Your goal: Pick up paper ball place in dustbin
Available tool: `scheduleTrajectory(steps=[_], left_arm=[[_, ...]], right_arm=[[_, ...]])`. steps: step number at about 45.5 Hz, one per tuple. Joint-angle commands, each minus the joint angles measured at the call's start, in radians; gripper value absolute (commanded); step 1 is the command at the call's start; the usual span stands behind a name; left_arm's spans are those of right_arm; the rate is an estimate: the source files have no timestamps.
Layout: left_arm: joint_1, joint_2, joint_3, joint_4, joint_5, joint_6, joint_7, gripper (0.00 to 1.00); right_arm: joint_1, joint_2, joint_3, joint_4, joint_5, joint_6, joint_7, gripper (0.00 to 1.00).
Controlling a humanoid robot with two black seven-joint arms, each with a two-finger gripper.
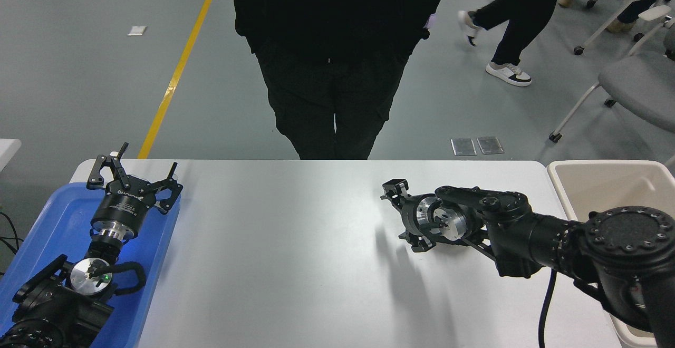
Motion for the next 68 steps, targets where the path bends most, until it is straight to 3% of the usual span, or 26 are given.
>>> scheduleTrajectory(steps=[1, 37, 46, 54, 68], left_arm=[[-0.002, 0.000, 0.002, 0.000, 0.002, 0.000, 0.002, 0.99], [-0.002, 0.000, 0.002, 0.000, 0.002, 0.000, 0.002, 0.99], [-0.002, 0.000, 0.002, 0.000, 0.000, 0.000, 0.002, 0.99], [-0.002, 0.000, 0.002, 0.000, 0.000, 0.000, 0.002, 0.99], [-0.002, 0.000, 0.002, 0.000, 0.002, 0.000, 0.003, 0.99]], right_arm=[[0.003, 0.000, 0.000, 0.001, -0.001, 0.001, 0.000, 0.99], [0.066, 0.000, -0.029, 0.017, 0.019, 0.003, -0.003, 1.00], [0.149, 0.000, -0.182, 0.103, 0.025, 0.015, -0.011, 1.00], [0.291, 0.000, -0.396, 0.333, 0.039, 0.021, -0.008, 1.00], [0.488, -0.182, -0.552, 0.444, 0.022, 0.164, -0.005, 1.00]])
